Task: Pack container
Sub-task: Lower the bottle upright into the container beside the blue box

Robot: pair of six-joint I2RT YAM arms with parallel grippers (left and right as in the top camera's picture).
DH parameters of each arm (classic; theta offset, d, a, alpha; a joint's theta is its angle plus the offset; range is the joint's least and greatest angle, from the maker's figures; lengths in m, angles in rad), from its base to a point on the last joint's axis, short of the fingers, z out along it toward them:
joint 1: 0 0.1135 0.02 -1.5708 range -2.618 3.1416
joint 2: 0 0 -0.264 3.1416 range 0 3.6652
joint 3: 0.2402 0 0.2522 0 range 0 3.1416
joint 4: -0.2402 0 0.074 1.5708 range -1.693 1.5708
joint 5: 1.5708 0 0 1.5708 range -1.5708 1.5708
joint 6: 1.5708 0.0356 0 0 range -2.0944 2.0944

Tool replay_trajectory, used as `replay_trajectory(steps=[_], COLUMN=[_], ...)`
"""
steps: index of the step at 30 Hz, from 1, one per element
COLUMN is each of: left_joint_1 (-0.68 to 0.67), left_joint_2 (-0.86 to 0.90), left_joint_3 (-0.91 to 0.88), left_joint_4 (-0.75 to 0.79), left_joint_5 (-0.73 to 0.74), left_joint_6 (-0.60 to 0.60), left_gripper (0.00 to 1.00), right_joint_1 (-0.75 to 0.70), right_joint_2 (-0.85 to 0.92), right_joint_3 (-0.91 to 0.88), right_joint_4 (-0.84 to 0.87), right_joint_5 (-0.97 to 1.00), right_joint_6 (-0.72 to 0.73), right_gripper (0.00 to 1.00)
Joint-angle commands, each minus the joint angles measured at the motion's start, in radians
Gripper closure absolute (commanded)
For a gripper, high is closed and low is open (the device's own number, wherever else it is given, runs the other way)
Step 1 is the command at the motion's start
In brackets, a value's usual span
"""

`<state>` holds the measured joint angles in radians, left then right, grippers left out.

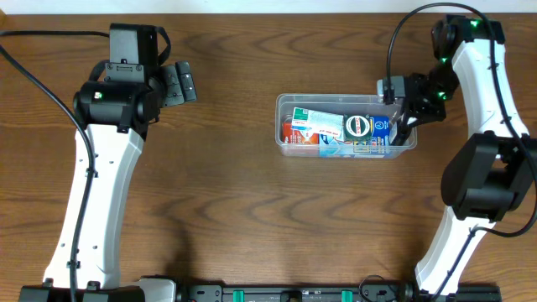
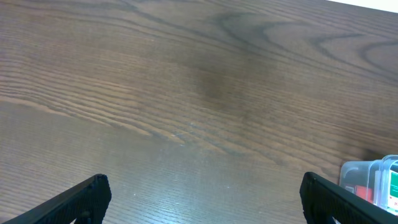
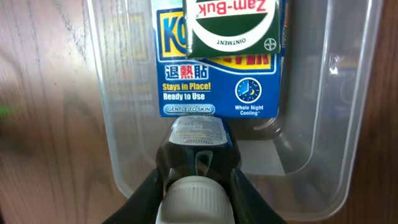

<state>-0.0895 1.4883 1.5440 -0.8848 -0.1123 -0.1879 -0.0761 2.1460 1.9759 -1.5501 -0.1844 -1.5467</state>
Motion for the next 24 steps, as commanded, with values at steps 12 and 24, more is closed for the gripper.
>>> replay_trajectory(steps=[12, 24], left_joint_1=[0.002, 0.002], left_joint_2=[0.002, 0.002], left_joint_3=[0.001, 0.001], left_joint_4=[-0.001, -0.001], left_joint_5=[-0.012, -0.012], left_joint_6=[-0.016, -0.016], left_gripper=[0.02, 0.02], right_joint_1=[0.139, 0.135], right_joint_2=[0.001, -0.003], right_joint_3=[0.017, 0.017], right_joint_4=[-0.010, -0.036], right_joint_5=[0.074, 0.193], right_joint_6=[-0.032, 0.025], right_gripper=[0.99, 0.99])
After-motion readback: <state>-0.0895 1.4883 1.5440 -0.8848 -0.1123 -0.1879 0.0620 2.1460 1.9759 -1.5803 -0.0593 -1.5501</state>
